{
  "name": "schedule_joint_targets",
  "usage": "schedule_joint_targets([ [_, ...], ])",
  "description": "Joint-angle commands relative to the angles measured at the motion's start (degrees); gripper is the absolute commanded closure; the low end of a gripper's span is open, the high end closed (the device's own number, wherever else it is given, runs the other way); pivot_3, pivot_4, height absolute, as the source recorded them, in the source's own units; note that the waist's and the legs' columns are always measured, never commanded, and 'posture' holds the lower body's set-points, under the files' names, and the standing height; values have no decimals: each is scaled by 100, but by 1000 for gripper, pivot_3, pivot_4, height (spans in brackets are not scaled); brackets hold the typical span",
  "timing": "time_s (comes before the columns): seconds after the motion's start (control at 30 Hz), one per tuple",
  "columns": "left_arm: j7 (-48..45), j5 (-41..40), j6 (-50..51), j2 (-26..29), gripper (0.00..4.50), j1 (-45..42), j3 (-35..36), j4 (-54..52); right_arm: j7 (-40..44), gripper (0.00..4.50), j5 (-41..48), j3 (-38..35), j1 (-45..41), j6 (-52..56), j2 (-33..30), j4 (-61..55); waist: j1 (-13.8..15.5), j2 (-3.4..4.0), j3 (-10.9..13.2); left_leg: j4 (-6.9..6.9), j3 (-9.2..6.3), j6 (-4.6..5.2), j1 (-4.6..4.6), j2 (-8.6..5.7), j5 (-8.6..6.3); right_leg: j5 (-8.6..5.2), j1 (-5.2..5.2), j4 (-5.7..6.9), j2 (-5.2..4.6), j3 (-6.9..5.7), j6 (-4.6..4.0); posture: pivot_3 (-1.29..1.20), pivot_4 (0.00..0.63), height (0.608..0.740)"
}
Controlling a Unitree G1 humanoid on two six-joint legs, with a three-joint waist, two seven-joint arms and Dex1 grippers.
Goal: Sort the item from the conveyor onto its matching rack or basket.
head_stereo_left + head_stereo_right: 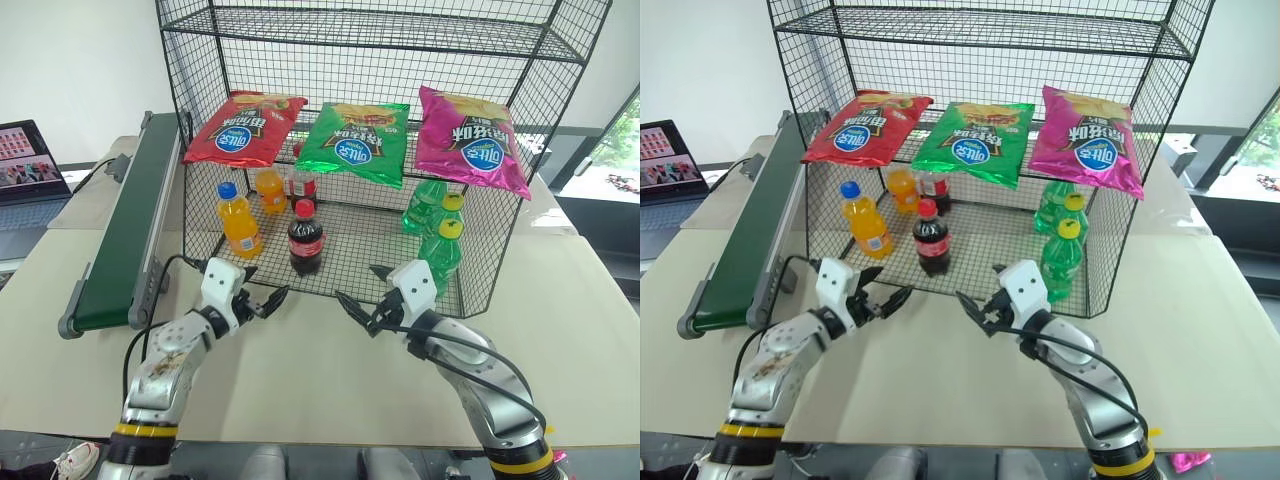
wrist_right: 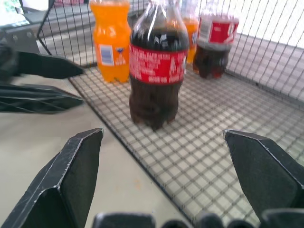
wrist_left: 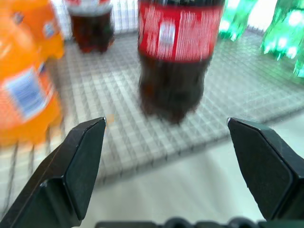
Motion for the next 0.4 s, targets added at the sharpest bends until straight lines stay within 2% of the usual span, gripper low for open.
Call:
schedule_joint_targets([
  [0.03,312,97,7,101,138,445,375,-512,-104,0,-8,-114,149,-295,99,-88,8,0,0,0,0,0,-1,0,0,-2,-2,1,0,0,3,0,150,738],
  [0.4,480,-98,72,-28,138,756,605,-795,-219,0,-135,-129,243,-528,165,219,20,0,-1,2,1,-1,-2,0,0,-14,-1,-3,-1,0,22,0,150,738],
])
